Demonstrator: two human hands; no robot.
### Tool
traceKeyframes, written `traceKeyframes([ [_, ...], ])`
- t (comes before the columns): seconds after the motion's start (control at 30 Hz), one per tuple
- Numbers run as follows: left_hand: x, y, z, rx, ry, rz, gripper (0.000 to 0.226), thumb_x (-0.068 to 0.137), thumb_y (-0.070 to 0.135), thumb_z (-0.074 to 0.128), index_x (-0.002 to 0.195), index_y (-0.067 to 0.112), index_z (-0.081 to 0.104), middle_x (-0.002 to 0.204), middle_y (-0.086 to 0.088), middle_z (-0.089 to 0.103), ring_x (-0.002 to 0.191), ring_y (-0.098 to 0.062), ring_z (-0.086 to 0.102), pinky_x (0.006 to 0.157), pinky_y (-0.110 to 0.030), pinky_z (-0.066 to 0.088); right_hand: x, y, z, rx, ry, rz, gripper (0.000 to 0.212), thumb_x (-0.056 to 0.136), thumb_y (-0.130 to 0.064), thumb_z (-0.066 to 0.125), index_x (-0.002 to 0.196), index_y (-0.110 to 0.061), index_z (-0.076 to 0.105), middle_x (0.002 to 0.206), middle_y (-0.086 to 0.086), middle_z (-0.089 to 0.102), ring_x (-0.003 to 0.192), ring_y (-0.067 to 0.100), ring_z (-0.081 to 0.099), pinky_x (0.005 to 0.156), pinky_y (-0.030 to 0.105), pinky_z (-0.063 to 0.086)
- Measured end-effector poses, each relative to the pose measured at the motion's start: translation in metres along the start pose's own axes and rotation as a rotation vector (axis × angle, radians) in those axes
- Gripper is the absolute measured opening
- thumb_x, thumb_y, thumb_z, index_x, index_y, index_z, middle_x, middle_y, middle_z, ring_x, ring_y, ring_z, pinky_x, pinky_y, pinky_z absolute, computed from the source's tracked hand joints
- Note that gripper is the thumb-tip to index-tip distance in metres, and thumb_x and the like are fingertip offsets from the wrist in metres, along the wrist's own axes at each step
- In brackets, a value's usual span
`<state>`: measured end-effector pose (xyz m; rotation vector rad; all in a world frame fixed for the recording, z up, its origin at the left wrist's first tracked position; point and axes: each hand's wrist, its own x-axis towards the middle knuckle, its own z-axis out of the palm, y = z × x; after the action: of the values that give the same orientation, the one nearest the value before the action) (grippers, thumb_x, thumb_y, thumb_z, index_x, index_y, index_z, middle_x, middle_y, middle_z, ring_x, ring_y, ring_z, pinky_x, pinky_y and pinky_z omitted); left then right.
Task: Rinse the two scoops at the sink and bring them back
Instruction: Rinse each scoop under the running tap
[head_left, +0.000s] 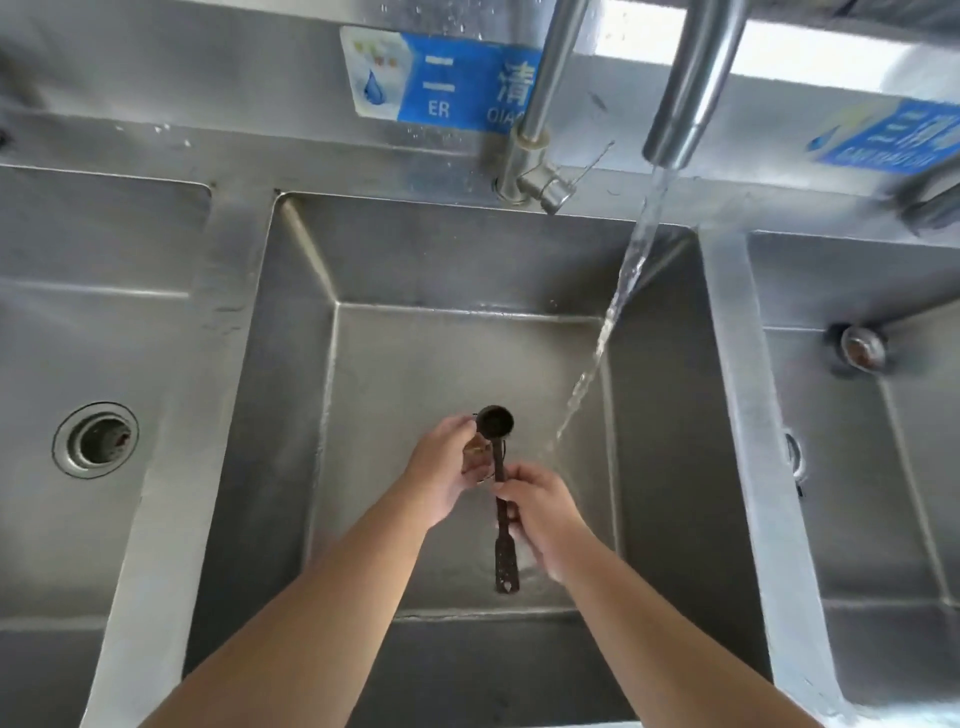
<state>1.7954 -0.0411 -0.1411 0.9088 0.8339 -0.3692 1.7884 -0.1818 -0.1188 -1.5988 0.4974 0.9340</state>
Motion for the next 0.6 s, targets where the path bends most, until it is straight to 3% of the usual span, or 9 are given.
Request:
traceKeyframes([
  [0.1,-0.015,0.007,0.038,-0.033,-0.04,-0.001,0.02,0.1,0.011,0.04,0.107,0.01,0.059,0.082,-0.012,0.066,0.069,-0.026,0.065,0.069,-0.036,0.049,-0.031,-0.014,-0.018,0.055,0.03,-0.047,0.012,0.081,-0.003,0.053,0.077,-0.009,0.063,0.054,0.007,0.058,0.046,0.019,0.049,0.05,0.033,0.037],
  [0.23,-0.026,0.011,0.069,0.095,-0.056,0.03,0.024,0.094,-0.002,0.043,0.089,0.009,0.064,0.068,-0.009,0.065,0.058,-0.019,0.063,0.051,-0.024,0.045,-0.059,-0.027,-0.039,0.032,0.059,-0.07,0.019,0.081,-0.002,0.049,0.069,-0.013,0.058,0.05,0.004,0.056,0.041,0.017,0.045,0.041,0.027,0.035],
  [0.33,-0.029,0.012,0.077,0.145,0.005,0.038,0.026,0.089,-0.007,0.047,0.077,0.008,0.064,0.061,-0.007,0.062,0.05,-0.017,0.06,0.052,-0.027,0.044,-0.071,-0.036,-0.047,0.029,0.02,-0.071,0.021,0.085,0.0,0.052,0.068,-0.013,0.057,0.05,0.003,0.056,0.041,0.017,0.044,0.042,0.028,0.034],
  [0.47,-0.03,0.009,0.075,0.224,0.138,-0.004,0.018,0.089,0.009,0.061,0.071,0.012,0.06,0.042,0.001,0.059,0.035,-0.009,0.055,0.034,-0.016,0.038,-0.079,-0.04,-0.052,0.033,-0.031,-0.039,0.018,0.088,-0.005,0.056,0.073,-0.012,0.062,0.051,0.003,0.055,0.041,0.015,0.043,0.042,0.026,0.033],
  [0.53,-0.033,0.009,0.074,0.282,0.169,-0.028,0.019,0.088,0.018,0.064,0.071,0.013,0.058,0.037,0.002,0.055,0.031,-0.009,0.051,0.033,-0.015,0.034,-0.082,-0.042,-0.053,0.054,-0.048,-0.035,0.014,0.088,-0.005,0.057,0.076,-0.01,0.064,0.051,0.004,0.052,0.04,0.016,0.041,0.041,0.025,0.031],
  [0.6,-0.036,0.008,0.076,0.261,0.179,-0.033,0.013,0.087,0.014,0.062,0.075,0.011,0.058,0.04,-0.001,0.057,0.034,-0.013,0.055,0.035,-0.019,0.039,-0.086,-0.042,-0.054,0.061,-0.058,-0.03,0.014,0.088,-0.006,0.058,0.076,-0.009,0.066,0.052,0.005,0.051,0.04,0.016,0.041,0.041,0.025,0.031],
])
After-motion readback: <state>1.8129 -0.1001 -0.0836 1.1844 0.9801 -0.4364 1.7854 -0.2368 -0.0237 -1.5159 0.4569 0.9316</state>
